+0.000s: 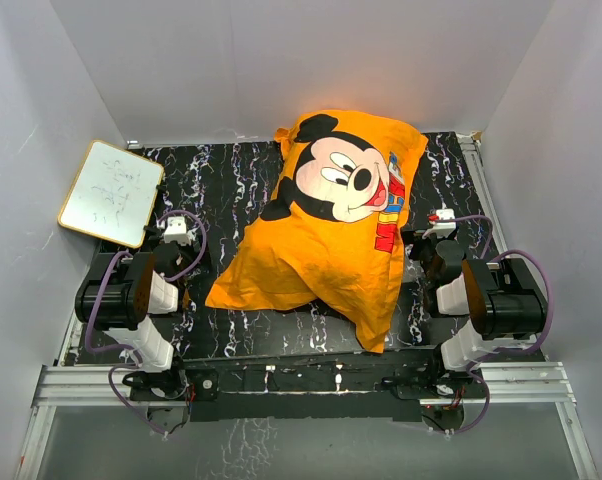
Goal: Remove the pillowcase from the pillow
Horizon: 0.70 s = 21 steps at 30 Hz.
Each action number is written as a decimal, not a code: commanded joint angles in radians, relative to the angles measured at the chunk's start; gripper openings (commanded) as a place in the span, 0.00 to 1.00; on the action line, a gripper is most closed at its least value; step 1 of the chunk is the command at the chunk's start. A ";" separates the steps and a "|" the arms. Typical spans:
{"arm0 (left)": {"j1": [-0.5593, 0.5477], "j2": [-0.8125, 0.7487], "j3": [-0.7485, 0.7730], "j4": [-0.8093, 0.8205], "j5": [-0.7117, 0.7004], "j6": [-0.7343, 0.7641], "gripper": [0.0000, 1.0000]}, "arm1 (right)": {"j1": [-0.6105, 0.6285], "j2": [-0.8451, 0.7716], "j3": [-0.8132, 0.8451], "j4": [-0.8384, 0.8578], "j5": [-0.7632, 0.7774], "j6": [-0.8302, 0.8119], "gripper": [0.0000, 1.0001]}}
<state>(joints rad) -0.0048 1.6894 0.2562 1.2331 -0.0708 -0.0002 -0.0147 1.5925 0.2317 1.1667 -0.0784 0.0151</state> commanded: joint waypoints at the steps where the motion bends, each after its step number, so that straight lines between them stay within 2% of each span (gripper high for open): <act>1: 0.005 -0.015 0.003 0.032 0.003 -0.004 0.97 | 0.004 -0.001 0.003 0.045 -0.004 -0.012 0.98; 10: 0.006 -0.013 0.008 0.032 0.008 0.000 0.97 | 0.001 -0.003 0.005 0.040 0.012 0.002 0.98; 12: 0.010 -0.020 0.009 0.027 0.010 -0.003 0.97 | 0.001 -0.029 0.007 0.032 0.096 0.033 0.98; 13: 0.012 -0.041 0.031 -0.004 0.003 -0.006 0.97 | 0.001 -0.062 0.026 -0.026 0.150 0.053 0.98; 15: 0.014 -0.103 0.142 -0.265 -0.018 -0.013 0.97 | 0.001 -0.141 0.121 -0.275 0.203 0.078 0.99; 18: 0.013 -0.128 0.394 -0.790 -0.017 0.041 0.97 | 0.001 -0.218 0.240 -0.497 0.181 0.105 0.98; 21: 0.017 -0.164 0.565 -1.111 0.066 0.149 0.97 | -0.003 -0.305 0.228 -0.522 0.146 0.221 0.98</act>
<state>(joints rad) 0.0044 1.6264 0.6247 0.6540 -0.0715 0.0338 -0.0151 1.4025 0.4240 0.7681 0.0628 0.1089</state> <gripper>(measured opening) 0.970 0.983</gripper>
